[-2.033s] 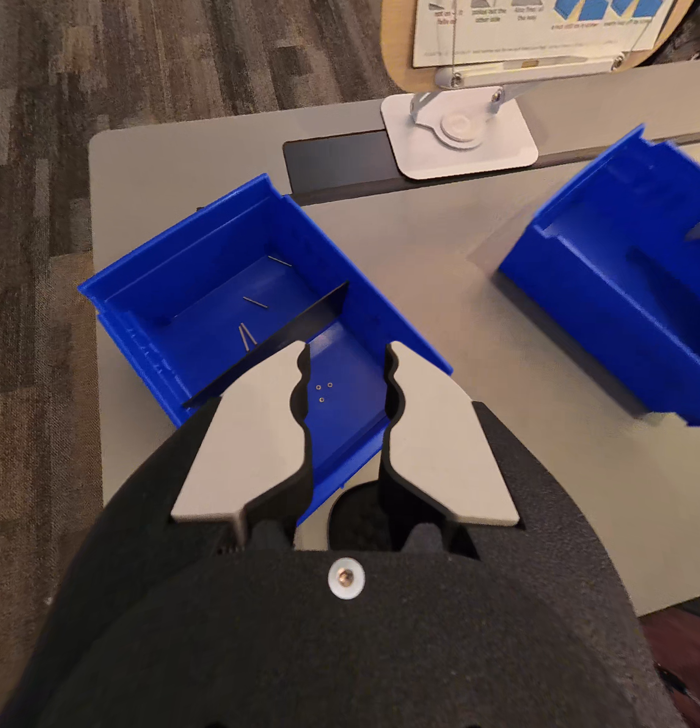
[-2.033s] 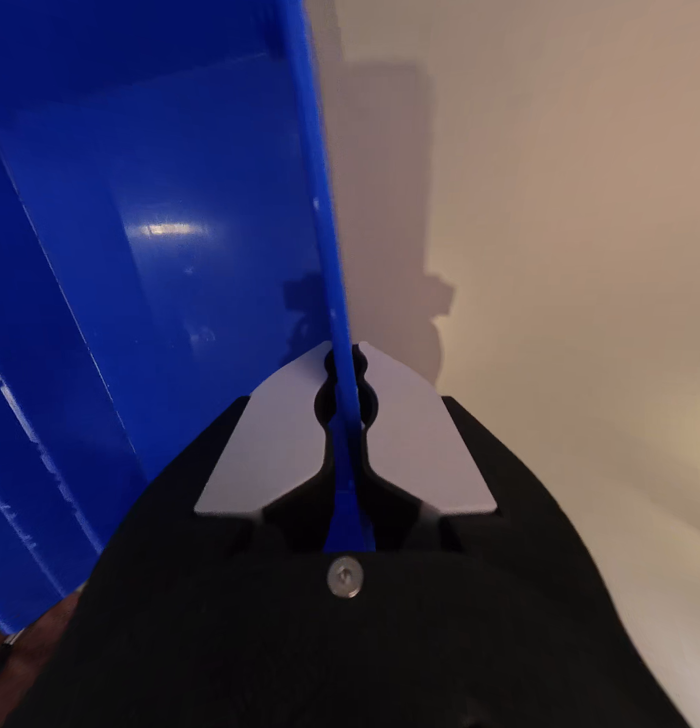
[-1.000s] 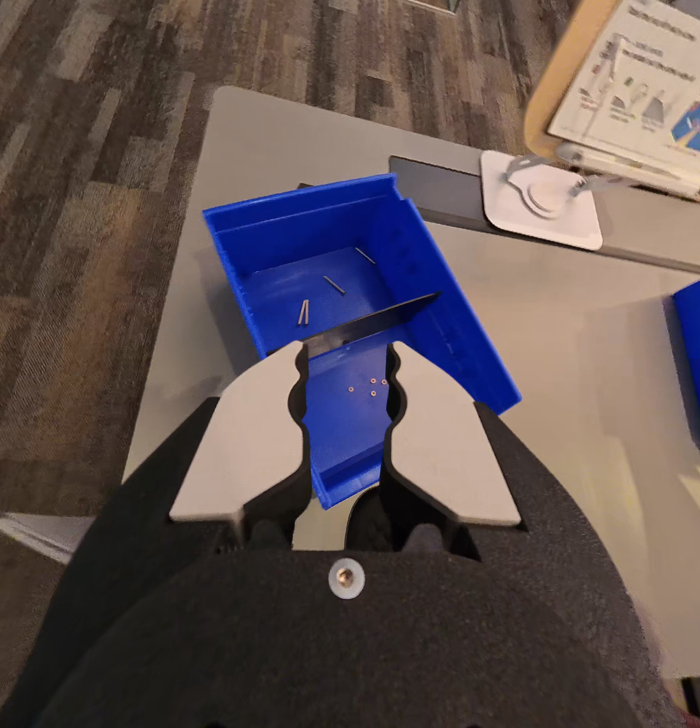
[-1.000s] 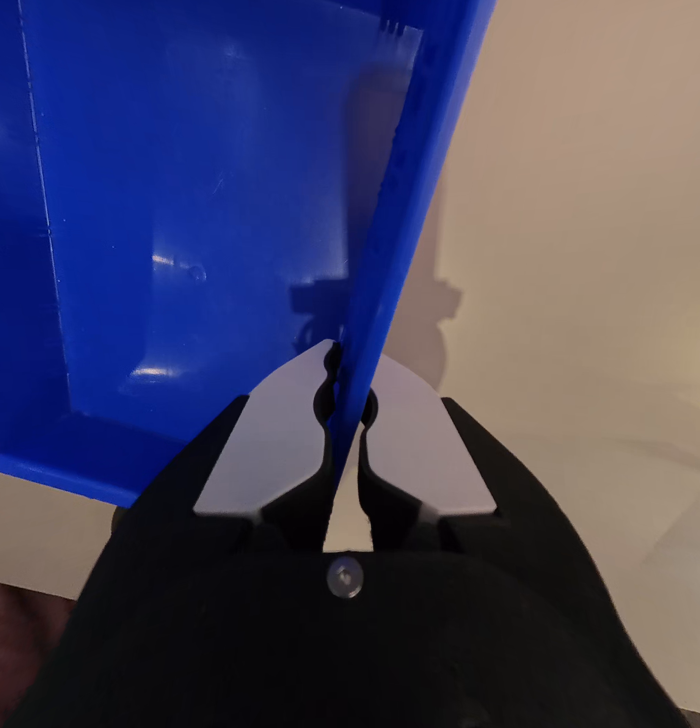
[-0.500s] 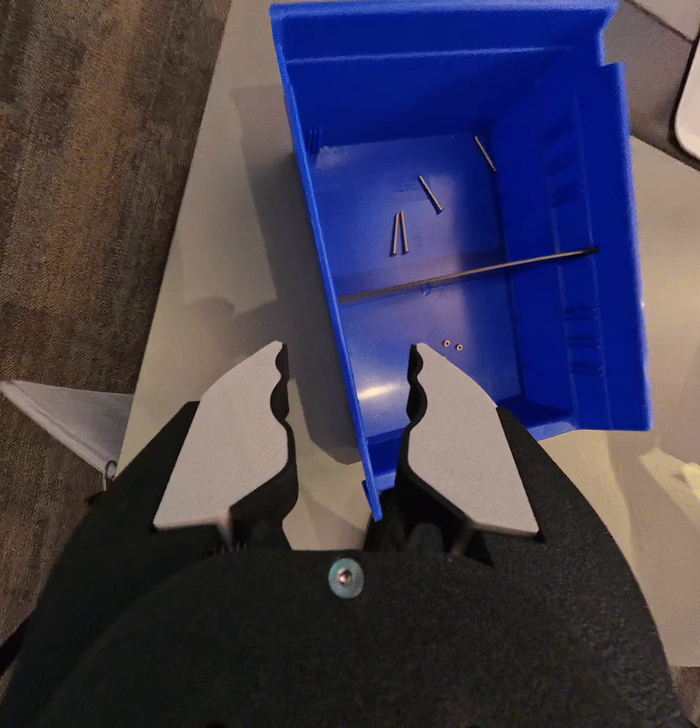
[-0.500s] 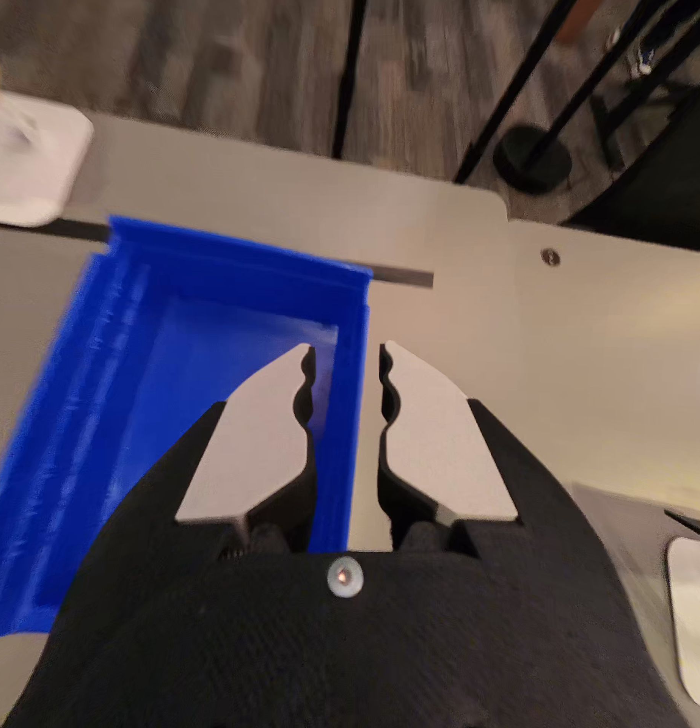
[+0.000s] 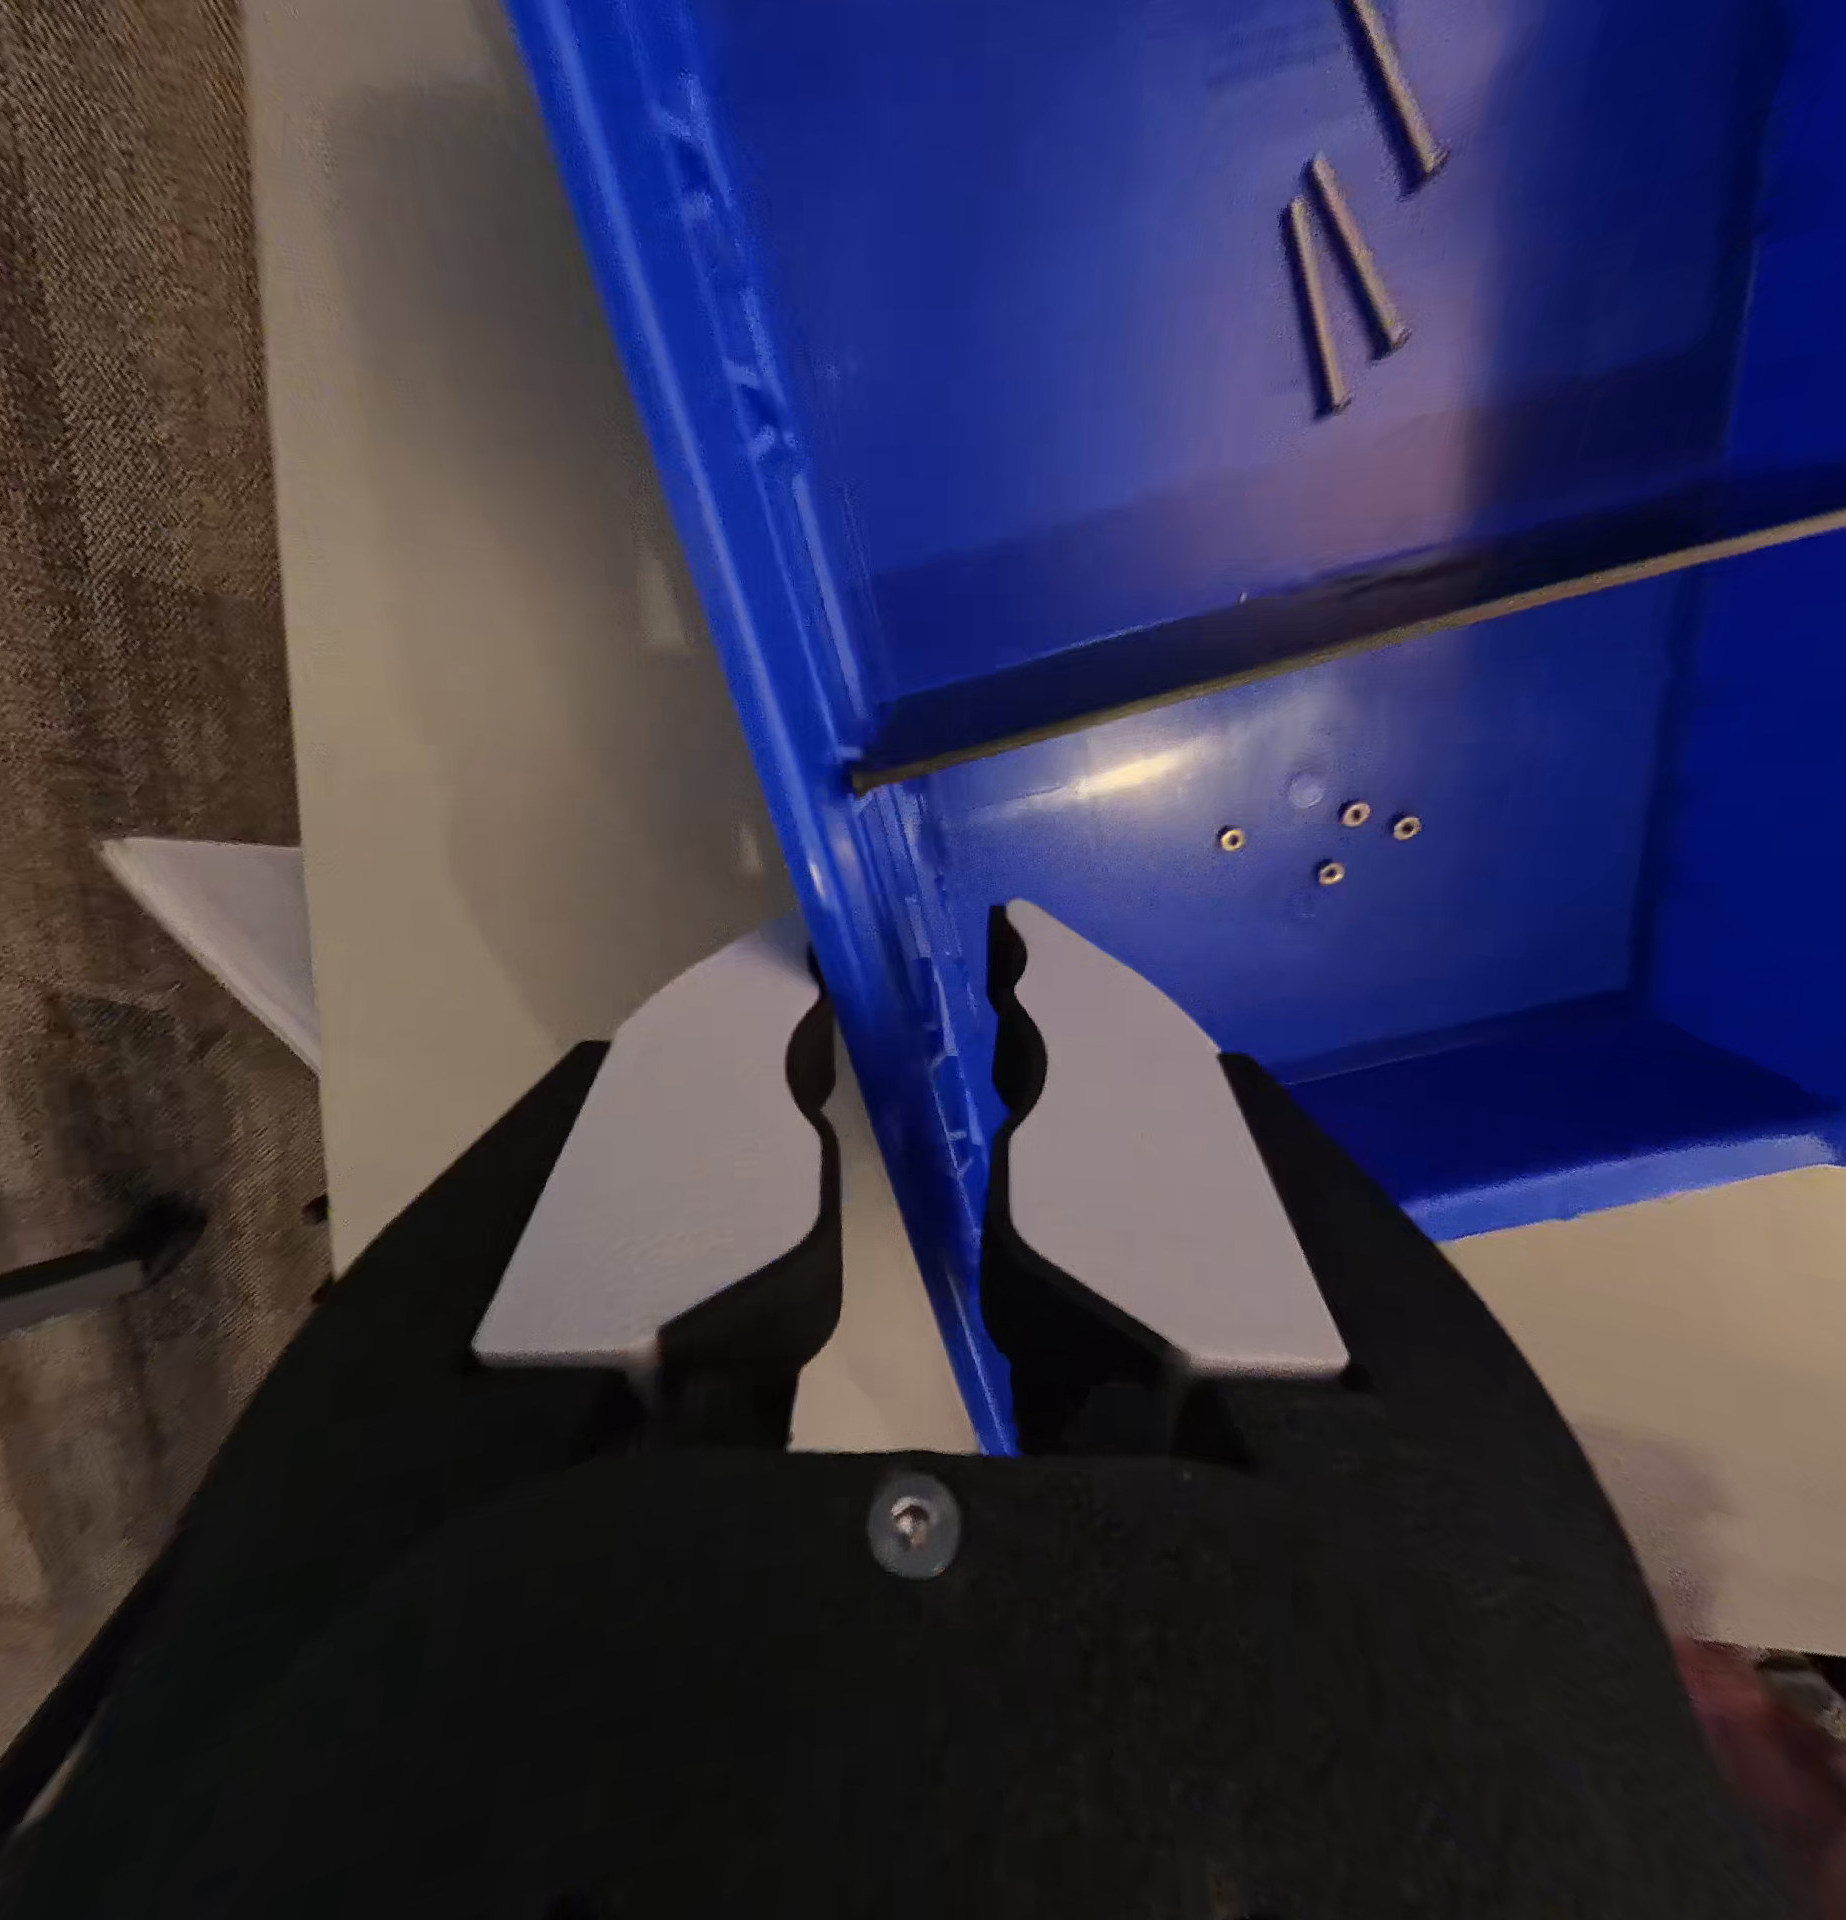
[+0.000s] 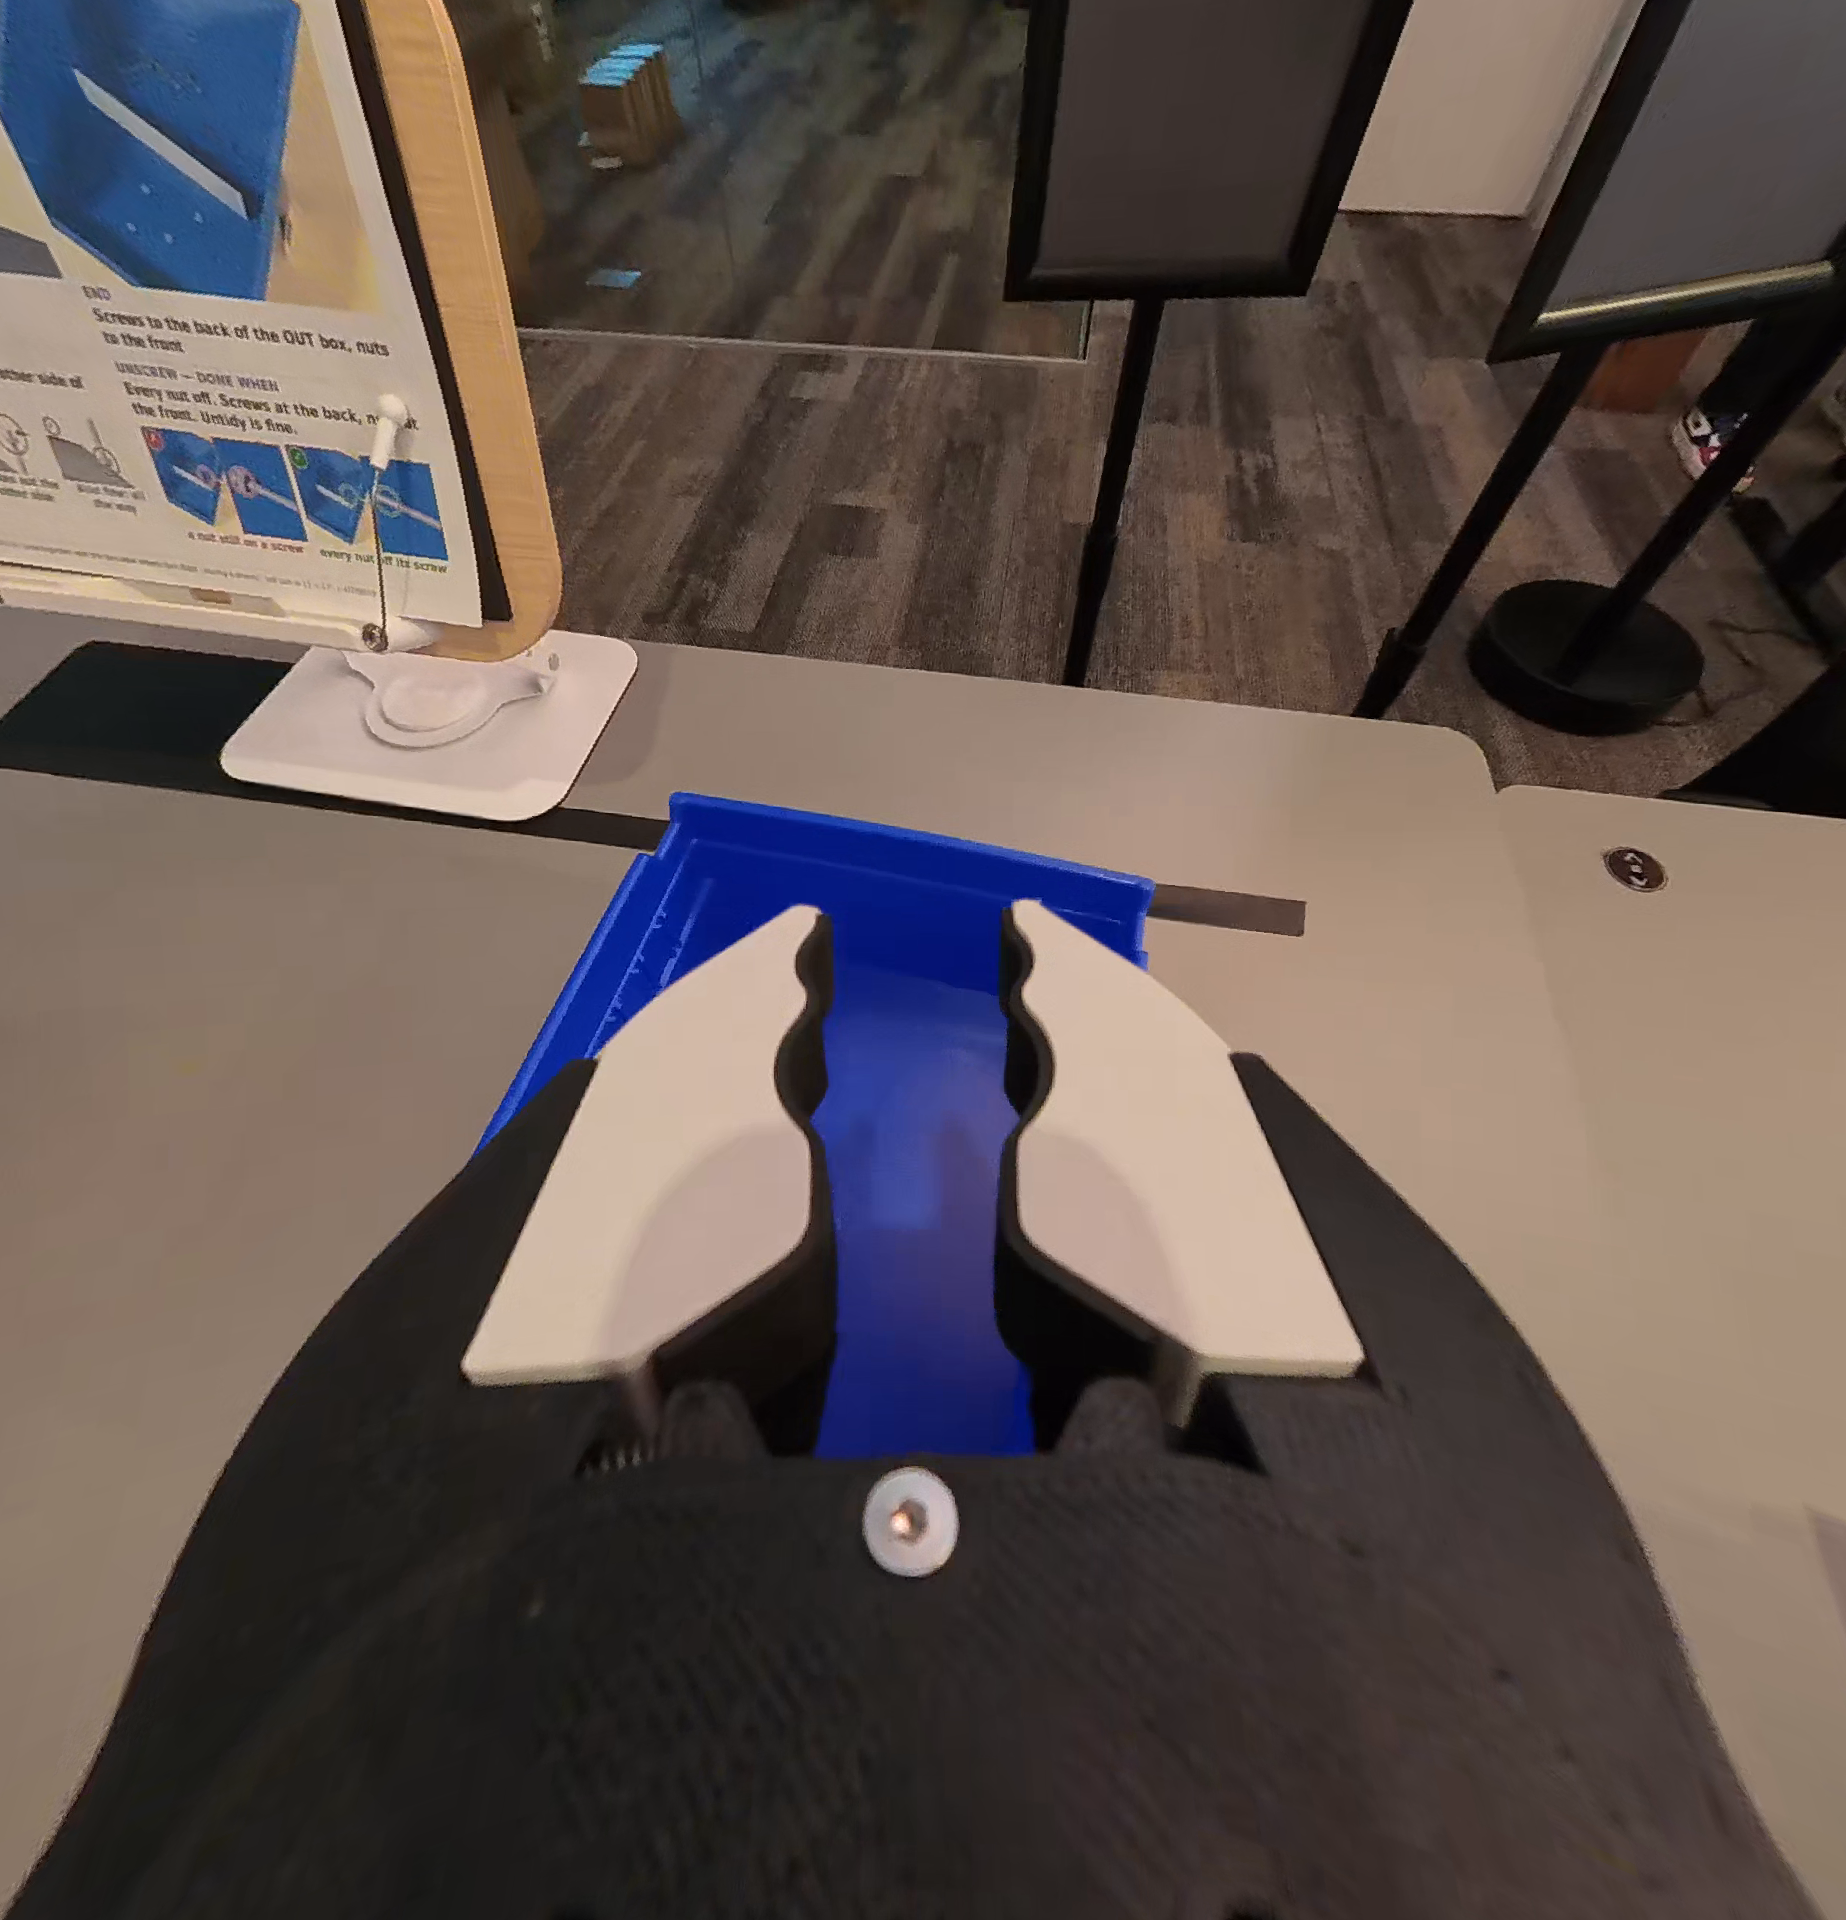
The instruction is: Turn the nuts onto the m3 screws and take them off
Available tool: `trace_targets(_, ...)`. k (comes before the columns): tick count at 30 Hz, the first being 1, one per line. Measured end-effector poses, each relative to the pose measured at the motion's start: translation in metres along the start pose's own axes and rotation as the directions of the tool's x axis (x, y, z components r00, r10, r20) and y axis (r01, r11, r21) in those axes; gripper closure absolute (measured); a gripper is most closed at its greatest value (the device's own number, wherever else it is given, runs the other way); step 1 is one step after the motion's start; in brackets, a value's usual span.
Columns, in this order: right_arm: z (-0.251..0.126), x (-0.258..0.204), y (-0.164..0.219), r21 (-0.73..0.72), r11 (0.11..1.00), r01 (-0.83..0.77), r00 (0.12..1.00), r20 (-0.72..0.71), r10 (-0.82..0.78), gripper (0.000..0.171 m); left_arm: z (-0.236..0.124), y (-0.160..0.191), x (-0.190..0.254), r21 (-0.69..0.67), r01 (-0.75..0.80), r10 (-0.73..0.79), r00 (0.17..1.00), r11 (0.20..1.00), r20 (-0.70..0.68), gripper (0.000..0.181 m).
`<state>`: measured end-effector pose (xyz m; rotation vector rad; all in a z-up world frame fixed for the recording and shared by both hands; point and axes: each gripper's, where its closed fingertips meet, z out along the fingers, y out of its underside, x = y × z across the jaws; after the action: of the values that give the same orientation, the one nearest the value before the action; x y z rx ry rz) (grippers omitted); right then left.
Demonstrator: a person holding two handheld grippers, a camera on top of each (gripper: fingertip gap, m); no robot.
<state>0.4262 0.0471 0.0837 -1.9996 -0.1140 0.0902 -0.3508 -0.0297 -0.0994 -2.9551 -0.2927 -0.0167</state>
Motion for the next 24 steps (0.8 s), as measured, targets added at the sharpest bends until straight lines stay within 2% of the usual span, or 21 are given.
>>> trace_targets(2,0.003,0.004,0.004,-0.016,1.000,-0.015,1.000,-0.004,0.015,0.140,0.006,0.003,-0.008,-0.047,-0.036,0.040,0.995,0.998,0.087,0.168)
trace_targets(8,0.009,0.008,0.010,-0.037,0.999,-0.015,1.000,-0.005,0.015,0.140,0.010,-0.017,0.013,0.016,-0.192,0.192,0.981,0.981,0.020,0.172)
trace_targets(16,0.019,-0.005,0.016,-0.077,0.997,0.027,0.999,0.025,-0.025,0.140,0.015,-0.038,0.036,0.074,-0.454,0.451,0.891,0.888,0.059,0.166)
trace_targets(24,0.036,-0.018,0.026,-0.133,0.988,0.082,0.996,0.053,-0.075,0.140,0.016,-0.044,0.035,0.113,-0.495,0.492,0.869,0.862,0.050,0.167)
